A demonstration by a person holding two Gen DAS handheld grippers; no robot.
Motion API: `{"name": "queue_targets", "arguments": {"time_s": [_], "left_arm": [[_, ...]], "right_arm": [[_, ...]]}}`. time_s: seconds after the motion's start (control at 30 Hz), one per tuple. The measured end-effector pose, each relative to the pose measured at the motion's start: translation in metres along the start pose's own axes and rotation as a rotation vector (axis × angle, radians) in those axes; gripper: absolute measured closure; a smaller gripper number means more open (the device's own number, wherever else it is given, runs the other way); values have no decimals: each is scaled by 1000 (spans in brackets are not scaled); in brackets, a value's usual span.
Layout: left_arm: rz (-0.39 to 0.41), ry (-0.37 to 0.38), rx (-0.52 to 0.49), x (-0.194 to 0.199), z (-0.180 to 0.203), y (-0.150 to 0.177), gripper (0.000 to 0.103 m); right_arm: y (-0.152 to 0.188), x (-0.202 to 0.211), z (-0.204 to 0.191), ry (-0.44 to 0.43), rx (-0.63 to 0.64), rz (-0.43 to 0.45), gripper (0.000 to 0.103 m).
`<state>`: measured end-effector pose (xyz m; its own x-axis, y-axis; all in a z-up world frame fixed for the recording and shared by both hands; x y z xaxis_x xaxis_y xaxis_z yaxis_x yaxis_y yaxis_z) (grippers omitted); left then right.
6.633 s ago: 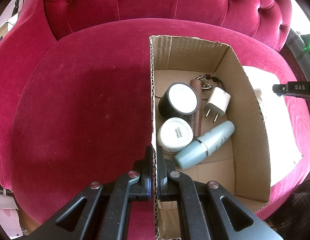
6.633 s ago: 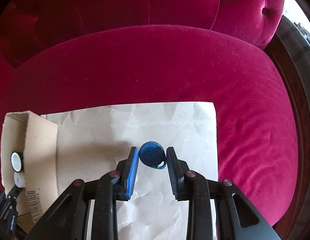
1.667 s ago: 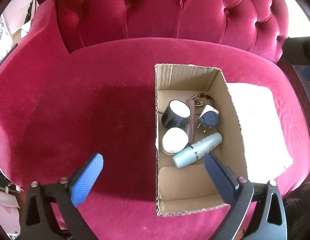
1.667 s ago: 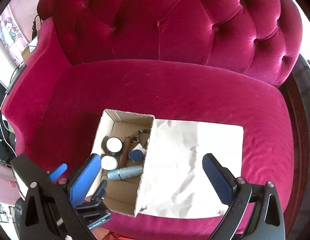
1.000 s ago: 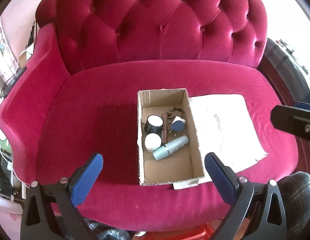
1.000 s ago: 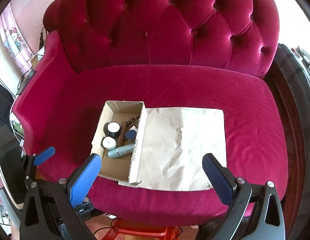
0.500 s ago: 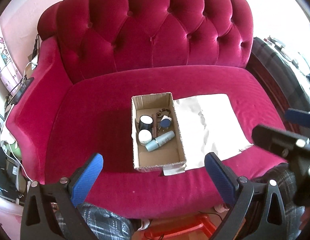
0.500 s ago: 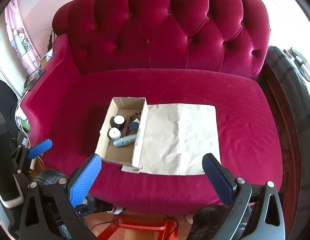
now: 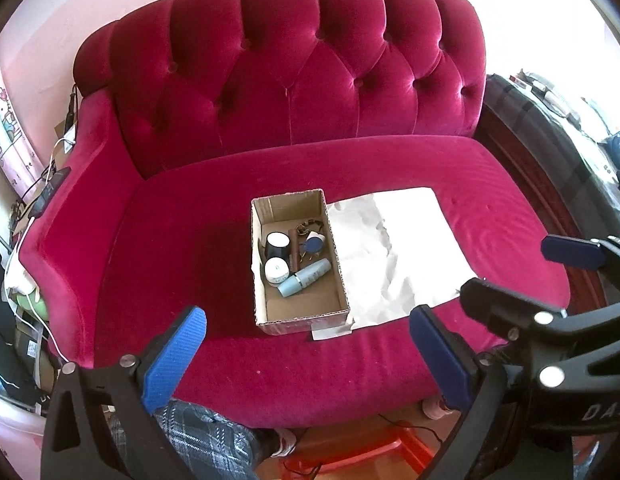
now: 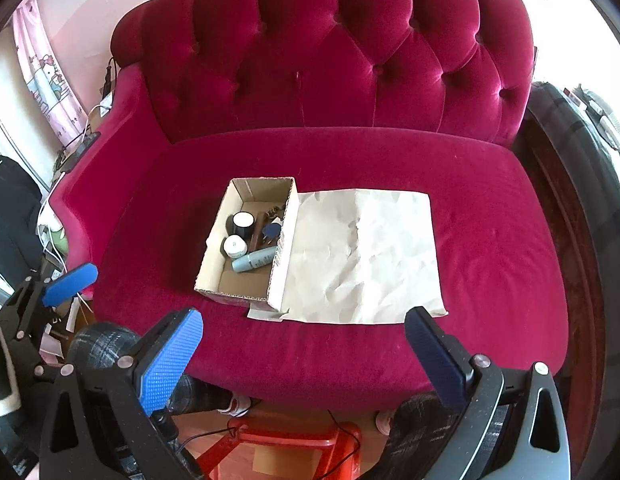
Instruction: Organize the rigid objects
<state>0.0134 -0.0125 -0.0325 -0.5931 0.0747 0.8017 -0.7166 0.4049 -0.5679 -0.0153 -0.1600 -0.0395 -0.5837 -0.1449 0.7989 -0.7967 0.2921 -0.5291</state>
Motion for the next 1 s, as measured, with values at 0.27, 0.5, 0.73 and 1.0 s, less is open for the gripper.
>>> {"name": "queue_targets", "arguments": {"time_s": [0.27, 0.5, 0.73, 1.0], "left_arm": [[8, -3, -9, 9, 4, -1, 0], [11, -3, 1, 13, 3, 0, 0], [13, -4, 7, 16, 2, 1, 0], [16, -2, 12, 19, 1, 2, 0]], "right_arm": [[2, 6, 0, -9, -10, 3, 0], [2, 13, 0, -8, 0, 21, 0], [2, 17, -1, -13, -4, 22, 0], [2, 20, -3, -9, -4, 32, 0]]}}
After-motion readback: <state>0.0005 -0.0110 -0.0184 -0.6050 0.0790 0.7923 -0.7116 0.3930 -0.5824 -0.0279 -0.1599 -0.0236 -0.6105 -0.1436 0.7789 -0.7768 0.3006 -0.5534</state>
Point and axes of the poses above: each gripper's, at about its wrist camera, not at the fingertips, and x roughly against the way its jaws point, z to its right, y to its underside, the point moved 4 cm from there along -x, roughly the way its jaws point, and after that the axes turned 14 degrees about -x, right-handed, at the moved point
